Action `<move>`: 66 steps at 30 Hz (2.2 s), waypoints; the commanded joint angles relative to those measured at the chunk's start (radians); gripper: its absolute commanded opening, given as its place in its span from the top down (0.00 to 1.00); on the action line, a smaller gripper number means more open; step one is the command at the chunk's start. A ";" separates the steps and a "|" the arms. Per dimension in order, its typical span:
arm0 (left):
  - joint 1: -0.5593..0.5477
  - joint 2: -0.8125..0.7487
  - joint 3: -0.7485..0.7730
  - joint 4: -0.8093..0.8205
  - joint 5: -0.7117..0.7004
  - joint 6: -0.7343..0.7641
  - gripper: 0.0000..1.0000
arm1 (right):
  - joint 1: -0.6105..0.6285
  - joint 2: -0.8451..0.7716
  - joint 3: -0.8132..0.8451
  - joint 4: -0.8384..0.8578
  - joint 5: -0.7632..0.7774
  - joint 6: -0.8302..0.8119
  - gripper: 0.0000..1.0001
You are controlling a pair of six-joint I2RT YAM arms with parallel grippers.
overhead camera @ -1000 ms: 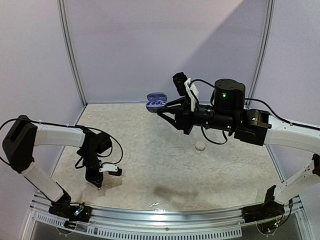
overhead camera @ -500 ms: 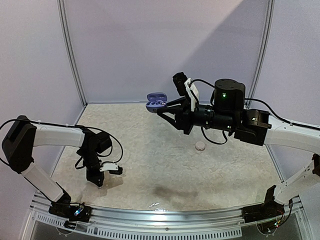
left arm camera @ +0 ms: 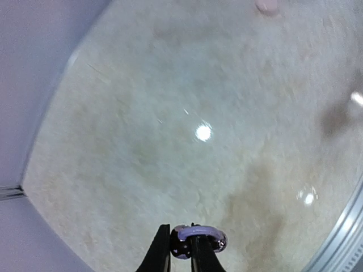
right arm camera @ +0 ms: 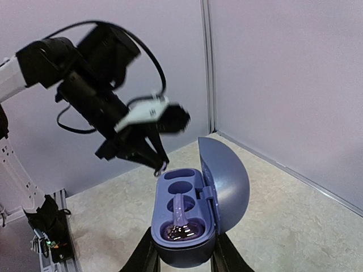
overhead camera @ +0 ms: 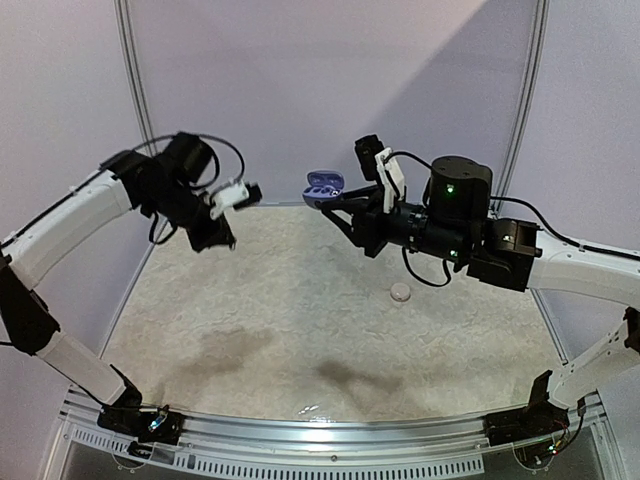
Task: Insert the wireless bluetooth earbuds into the charging case
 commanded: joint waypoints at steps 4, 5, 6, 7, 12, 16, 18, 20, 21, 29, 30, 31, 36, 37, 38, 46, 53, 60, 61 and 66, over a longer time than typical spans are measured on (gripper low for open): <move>-0.023 0.038 0.486 -0.024 -0.110 -0.185 0.94 | 0.015 0.051 0.041 0.133 0.153 -0.001 1.00; -0.030 0.044 0.530 -0.018 -0.117 -0.200 0.94 | 0.018 0.069 0.062 0.136 0.166 -0.005 1.00; -0.039 0.050 0.570 -0.011 -0.125 -0.216 0.94 | 0.024 0.081 0.087 0.143 0.176 -0.011 1.00; -0.050 0.054 0.602 -0.003 -0.131 -0.222 0.94 | 0.026 0.099 0.110 0.150 0.186 -0.025 1.00; -0.140 0.064 0.687 0.069 -0.174 -0.221 0.94 | 0.042 0.201 0.251 0.170 0.202 -0.060 1.00; -0.209 0.058 0.660 0.136 -0.183 -0.210 0.94 | 0.050 0.262 0.334 0.171 0.216 -0.076 1.00; -0.224 0.057 0.634 0.154 -0.183 -0.216 0.93 | 0.052 0.278 0.352 0.172 0.218 -0.076 1.00; -0.227 0.057 0.608 0.169 -0.181 -0.225 0.94 | 0.057 0.287 0.359 0.177 0.221 -0.083 1.00; -0.227 0.058 0.598 0.178 -0.180 -0.230 0.94 | 0.061 0.288 0.363 0.177 0.219 -0.095 1.00; -0.252 0.103 0.653 0.168 -0.149 -0.280 0.94 | 0.073 0.303 0.377 0.165 0.219 -0.180 1.00; -0.261 0.102 0.649 0.159 -0.147 -0.288 0.94 | 0.073 0.306 0.379 0.164 0.227 -0.185 1.00; -0.268 0.100 0.640 0.153 -0.146 -0.295 0.94 | 0.072 0.308 0.383 0.163 0.240 -0.190 1.00; -0.276 0.088 0.622 0.145 -0.161 -0.327 0.95 | 0.072 0.321 0.402 0.154 0.262 -0.205 1.00; -0.278 0.088 0.625 0.146 -0.163 -0.328 0.95 | 0.072 0.322 0.404 0.151 0.262 -0.204 1.00; -0.279 0.089 0.630 0.144 -0.167 -0.329 0.95 | 0.073 0.324 0.406 0.148 0.262 -0.204 1.00; -0.303 0.093 0.630 0.145 -0.180 -0.333 0.95 | 0.072 0.336 0.423 0.125 0.286 -0.179 1.00; -0.303 0.088 0.587 0.159 -0.209 -0.337 0.95 | 0.082 0.324 0.411 0.147 0.281 -0.193 1.00; -0.303 0.090 0.580 0.169 -0.233 -0.328 0.95 | 0.090 0.315 0.407 0.154 0.279 -0.207 1.00; -0.303 0.091 0.581 0.174 -0.239 -0.324 0.95 | 0.090 0.315 0.408 0.154 0.277 -0.209 1.00; -0.303 0.101 0.607 0.187 -0.269 -0.317 0.95 | 0.092 0.318 0.408 0.159 0.272 -0.201 1.00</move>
